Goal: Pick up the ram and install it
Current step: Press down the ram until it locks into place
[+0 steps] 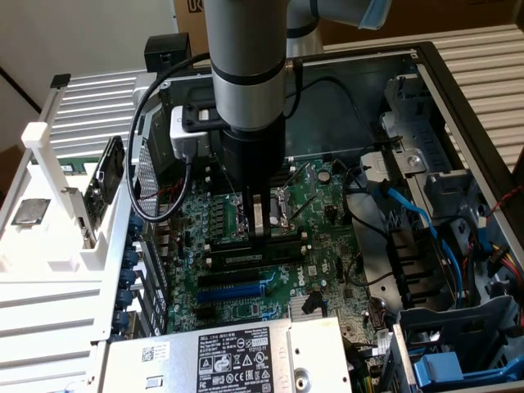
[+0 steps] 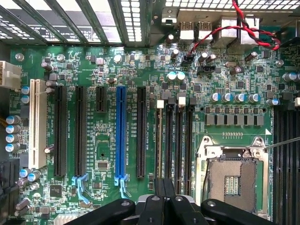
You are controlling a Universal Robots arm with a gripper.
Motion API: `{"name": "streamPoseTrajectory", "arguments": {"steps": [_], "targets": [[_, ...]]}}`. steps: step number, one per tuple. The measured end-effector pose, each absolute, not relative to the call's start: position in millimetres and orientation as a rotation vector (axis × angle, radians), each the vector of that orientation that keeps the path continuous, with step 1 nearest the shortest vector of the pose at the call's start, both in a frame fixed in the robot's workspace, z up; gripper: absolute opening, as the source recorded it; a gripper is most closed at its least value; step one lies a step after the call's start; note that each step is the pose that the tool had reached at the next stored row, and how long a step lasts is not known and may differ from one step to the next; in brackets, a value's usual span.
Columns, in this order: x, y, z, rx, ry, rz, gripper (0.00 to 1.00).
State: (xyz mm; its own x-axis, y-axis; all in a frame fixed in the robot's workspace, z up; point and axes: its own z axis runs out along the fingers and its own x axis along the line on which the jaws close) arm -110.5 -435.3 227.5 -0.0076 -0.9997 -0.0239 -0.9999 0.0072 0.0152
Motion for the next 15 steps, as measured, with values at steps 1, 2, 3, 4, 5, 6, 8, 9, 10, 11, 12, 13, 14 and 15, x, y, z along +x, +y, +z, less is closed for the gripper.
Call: {"name": "streamPoseTrajectory", "arguments": {"steps": [1, 2, 3, 4, 5, 6, 8, 9, 10, 11, 12, 13, 14, 15], "targets": [[-111.0, -435.2, 227.3, -2.208, 2.225, 0.043, 0.10], [-112.4, -435.2, 227.4, -2.208, 2.225, 0.043, 0.10], [-112.8, -435.2, 227.5, -2.208, 2.225, 0.043, 0.10], [-113.0, -435.2, 227.5, -2.209, 2.225, 0.044, 0.10], [-113.0, -435.2, 227.5, -2.209, 2.225, 0.043, 0.10], [-113.0, -435.2, 228.4, -2.208, 2.225, 0.044, 0.10], [-113.1, -435.2, 237.3, -2.208, 2.225, 0.043, 0.10], [-113.0, -435.2, 240.1, -2.208, 2.225, 0.043, 0.10], [-113.0, -435.2, 242.4, -2.208, 2.225, 0.043, 0.10], [-113.0, -435.2, 247.1, -2.208, 2.225, 0.043, 0.10], [-113.0, -435.2, 251.3, -2.208, 2.225, 0.043, 0.10], [-113.0, -435.2, 253.1, -2.208, 2.225, 0.043, 0.10], [-113.0, -435.2, 253.0, -2.208, 2.225, 0.043, 0.10], [-113.0, -435.2, 253.0, -2.208, 2.225, 0.043, 0.10]]}}
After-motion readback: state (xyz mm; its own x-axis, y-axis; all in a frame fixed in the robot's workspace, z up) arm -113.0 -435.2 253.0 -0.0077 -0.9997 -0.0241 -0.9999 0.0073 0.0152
